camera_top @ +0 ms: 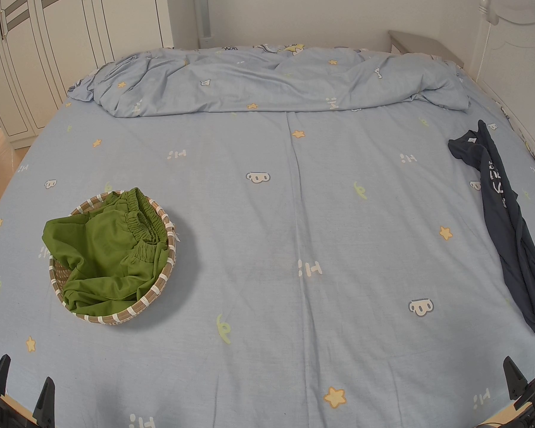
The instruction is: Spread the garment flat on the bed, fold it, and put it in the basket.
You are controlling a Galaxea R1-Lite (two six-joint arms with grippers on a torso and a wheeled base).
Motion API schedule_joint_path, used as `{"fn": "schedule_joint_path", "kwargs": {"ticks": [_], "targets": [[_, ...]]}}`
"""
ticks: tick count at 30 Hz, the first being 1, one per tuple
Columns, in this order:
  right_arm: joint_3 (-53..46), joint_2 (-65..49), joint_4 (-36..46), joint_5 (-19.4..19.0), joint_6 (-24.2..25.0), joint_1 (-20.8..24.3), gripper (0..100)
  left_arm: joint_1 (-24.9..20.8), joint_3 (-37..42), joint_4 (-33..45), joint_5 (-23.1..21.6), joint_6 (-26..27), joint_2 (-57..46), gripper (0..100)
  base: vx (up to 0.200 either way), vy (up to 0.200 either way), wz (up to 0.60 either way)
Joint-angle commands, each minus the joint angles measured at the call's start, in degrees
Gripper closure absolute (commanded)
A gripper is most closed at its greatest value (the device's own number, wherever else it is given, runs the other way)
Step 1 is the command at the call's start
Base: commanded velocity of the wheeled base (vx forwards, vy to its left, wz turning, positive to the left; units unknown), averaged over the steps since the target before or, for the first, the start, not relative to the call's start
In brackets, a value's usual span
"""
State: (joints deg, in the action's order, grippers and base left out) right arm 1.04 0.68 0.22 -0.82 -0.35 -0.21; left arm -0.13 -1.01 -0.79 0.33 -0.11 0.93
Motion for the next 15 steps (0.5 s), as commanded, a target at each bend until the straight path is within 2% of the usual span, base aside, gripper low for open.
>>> {"fn": "schedule_joint_path", "kwargs": {"ticks": [1,15], "targets": [[-1.04,-0.33,0.04,-0.50,0.00,0.03,0,0.05,1.01,0.79,-0.24,0.29,-0.75,0,0.000,0.000,0.00],[-1.04,-0.33,0.04,-0.41,0.09,0.03,0,0.05,1.01,0.88,-0.15,0.20,-0.75,0,0.000,0.000,0.00]]}}
